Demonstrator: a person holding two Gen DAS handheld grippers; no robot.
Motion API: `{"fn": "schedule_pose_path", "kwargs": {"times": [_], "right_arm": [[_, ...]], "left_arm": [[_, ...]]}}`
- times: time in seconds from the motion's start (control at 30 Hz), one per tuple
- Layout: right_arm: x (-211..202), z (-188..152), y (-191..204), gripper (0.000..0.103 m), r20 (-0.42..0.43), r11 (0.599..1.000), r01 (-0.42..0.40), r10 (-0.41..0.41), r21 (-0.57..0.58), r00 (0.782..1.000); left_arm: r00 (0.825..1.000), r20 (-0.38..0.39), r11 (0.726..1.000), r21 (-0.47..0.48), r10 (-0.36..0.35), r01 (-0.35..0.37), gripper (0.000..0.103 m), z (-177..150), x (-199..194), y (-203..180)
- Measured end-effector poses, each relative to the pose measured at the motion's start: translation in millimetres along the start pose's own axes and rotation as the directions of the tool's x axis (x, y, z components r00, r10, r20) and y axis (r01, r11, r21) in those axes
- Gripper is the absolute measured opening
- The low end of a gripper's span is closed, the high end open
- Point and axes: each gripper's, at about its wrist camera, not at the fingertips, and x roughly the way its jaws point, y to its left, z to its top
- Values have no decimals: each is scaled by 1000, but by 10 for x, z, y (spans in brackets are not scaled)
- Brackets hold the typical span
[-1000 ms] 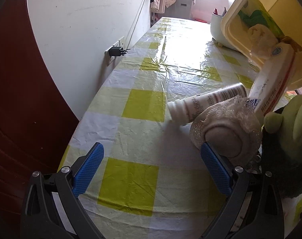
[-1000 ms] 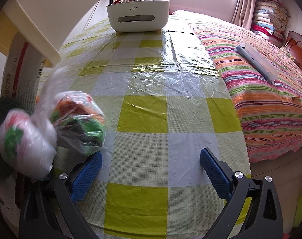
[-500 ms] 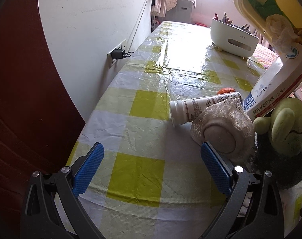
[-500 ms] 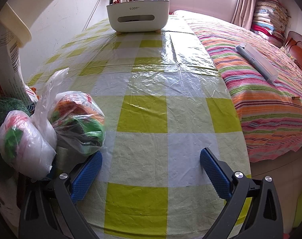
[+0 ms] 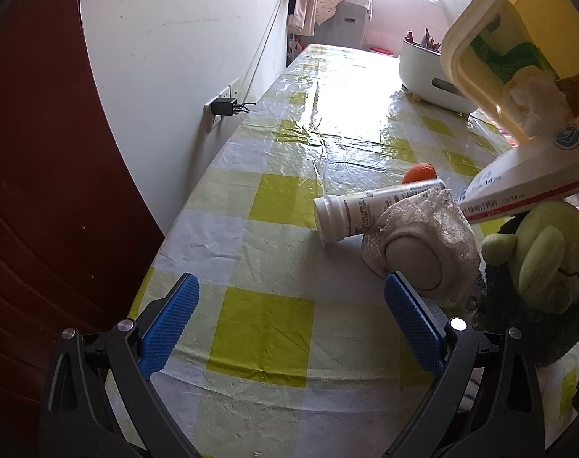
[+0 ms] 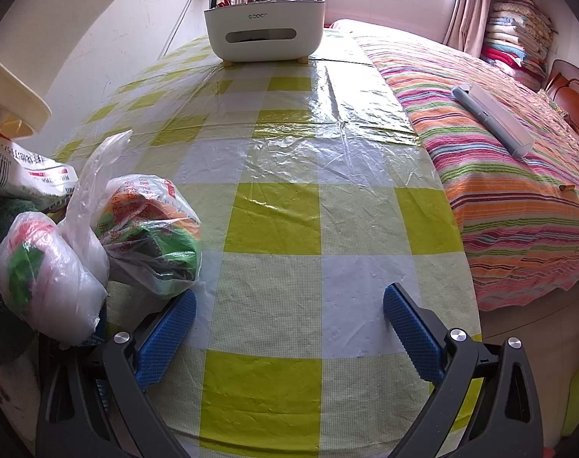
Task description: Collect trash
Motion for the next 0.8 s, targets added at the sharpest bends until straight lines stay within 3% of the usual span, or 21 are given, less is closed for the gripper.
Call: {"fn": "schedule_pose_path", "kwargs": {"times": [0.8], "right_arm": [[1,1,1,96,0,1000,0,0,0,1000]], "left_arm": [[1000,-9,1000,-13,-11,11,96,22,44,66]]}}
